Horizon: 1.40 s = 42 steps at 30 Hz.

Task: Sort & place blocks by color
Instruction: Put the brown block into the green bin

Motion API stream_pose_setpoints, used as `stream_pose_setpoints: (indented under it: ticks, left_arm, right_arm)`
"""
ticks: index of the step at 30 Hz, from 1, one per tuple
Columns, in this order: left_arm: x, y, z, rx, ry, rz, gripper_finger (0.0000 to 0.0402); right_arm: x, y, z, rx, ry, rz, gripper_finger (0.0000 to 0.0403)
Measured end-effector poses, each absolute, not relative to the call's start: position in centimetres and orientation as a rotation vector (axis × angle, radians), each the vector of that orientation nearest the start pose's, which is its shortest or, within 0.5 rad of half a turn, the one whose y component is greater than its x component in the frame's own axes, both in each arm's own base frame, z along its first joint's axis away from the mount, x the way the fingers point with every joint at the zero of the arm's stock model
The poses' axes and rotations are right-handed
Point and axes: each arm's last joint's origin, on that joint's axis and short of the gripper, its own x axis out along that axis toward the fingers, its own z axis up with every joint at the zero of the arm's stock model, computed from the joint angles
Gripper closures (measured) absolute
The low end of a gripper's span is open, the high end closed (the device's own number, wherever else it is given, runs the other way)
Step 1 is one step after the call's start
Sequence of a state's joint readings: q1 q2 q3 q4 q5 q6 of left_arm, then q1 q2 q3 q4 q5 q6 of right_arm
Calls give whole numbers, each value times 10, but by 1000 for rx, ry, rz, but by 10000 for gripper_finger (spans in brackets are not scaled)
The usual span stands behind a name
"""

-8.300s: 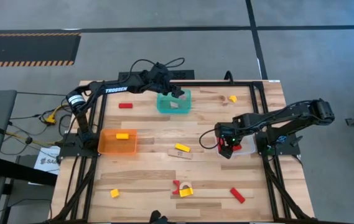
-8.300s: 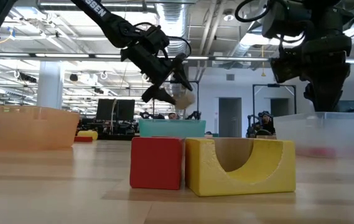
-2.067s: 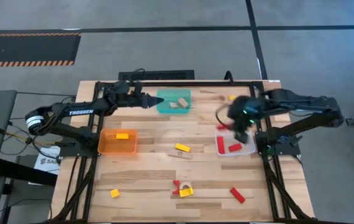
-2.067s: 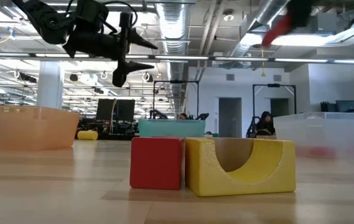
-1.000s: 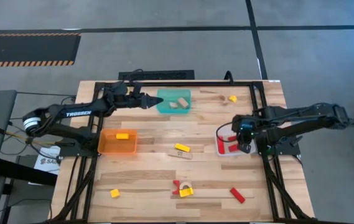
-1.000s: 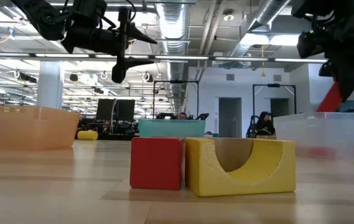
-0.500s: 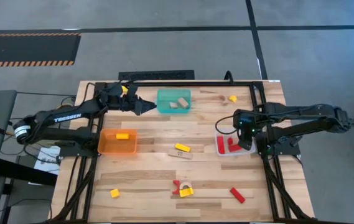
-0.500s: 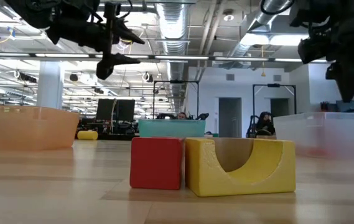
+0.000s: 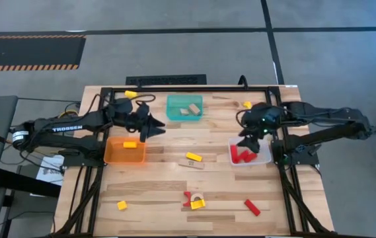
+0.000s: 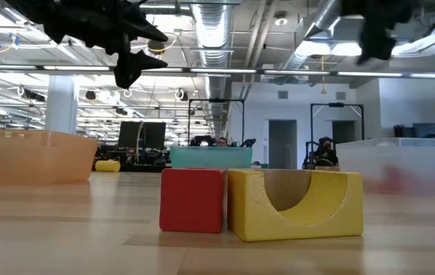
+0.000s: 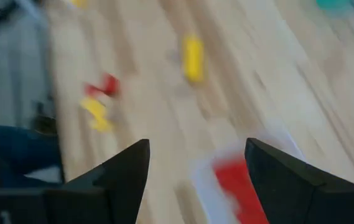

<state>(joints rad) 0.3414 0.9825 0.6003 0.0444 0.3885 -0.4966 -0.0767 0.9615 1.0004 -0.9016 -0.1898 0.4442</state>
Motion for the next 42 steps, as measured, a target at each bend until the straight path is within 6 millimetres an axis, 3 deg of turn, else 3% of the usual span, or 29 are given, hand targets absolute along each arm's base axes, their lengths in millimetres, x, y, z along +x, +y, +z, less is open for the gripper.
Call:
stream_pose_setpoints:
  ticks: [4,8,18,28,34,42]
  left_arm:
    - [203,54,250,-567,395,12,180]
    - [200,49,242,-540,490,11,180]
    - [196,39,231,-353,610,-50,180]
    - [194,39,228,-249,643,-74,180]
    - [194,39,228,-253,646,-82,180]
    - [191,38,225,-269,687,-88,180]
  right_arm:
    - [194,8,323,464,722,45,118]
    - [217,28,314,389,713,115,117]
    - [280,99,246,329,917,259,117]
    - [330,158,218,259,960,175,117]
    - [352,179,205,209,989,137,117]
    - [363,185,192,198,1036,92,117]
